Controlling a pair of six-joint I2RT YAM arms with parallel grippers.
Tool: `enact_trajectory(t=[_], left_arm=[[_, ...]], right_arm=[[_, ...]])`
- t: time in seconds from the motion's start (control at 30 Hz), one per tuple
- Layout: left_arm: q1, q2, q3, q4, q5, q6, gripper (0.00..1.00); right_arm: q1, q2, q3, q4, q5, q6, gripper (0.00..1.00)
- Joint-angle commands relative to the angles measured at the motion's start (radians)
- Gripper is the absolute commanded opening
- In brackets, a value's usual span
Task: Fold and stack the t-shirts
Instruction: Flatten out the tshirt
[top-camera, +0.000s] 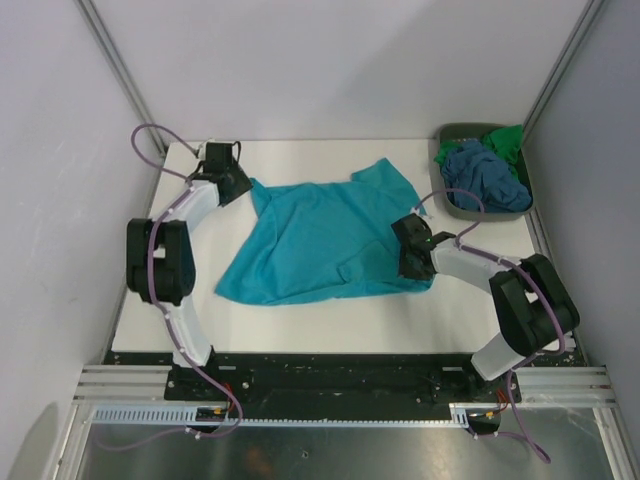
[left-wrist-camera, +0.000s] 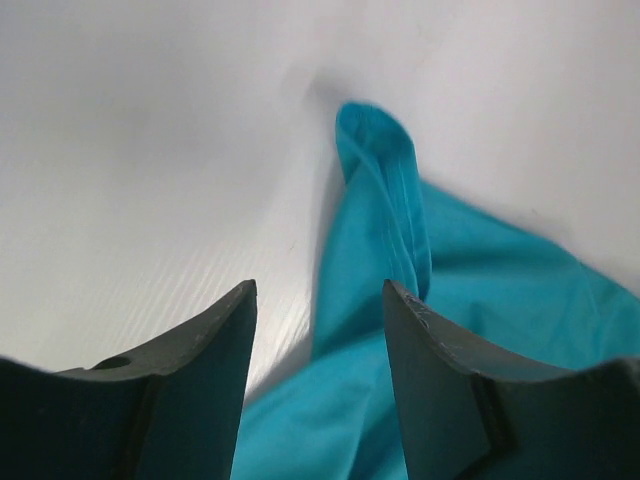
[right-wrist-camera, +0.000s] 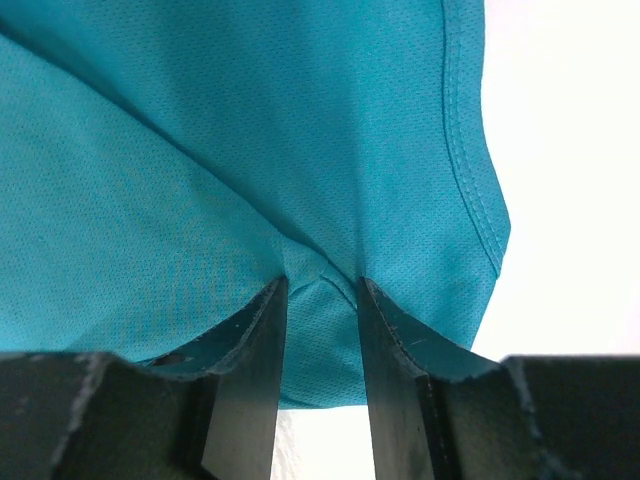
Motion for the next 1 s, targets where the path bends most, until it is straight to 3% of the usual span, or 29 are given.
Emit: enact_trajectory(t=[0.0,0.2,0.6,0.97], left_arm=[[0.004,0.118,0.132,0.016,0.029,0.069,0.58],[0.001,0.245,0.276,0.017,0.090,0.124,0.56],[-0.013,0.350,0.391,0.016,0.137,0.126,0.56],[-0.038,0.361,0.392,0.007,0.014,0.110,0.47]], right_arm=[[-0.027,-0.065,-0.022,-0.037,-0.006,-0.001,0.39],[-0.047,-0.060,0.005,-0.024,-0.052,-0.020,0.39],[-0.049,-0.054,0.011,-0.012,-0.069,-0.030,0.39],[-0.049,-0.051,0.011,-0.008,-0.080,-0.038,0.39]])
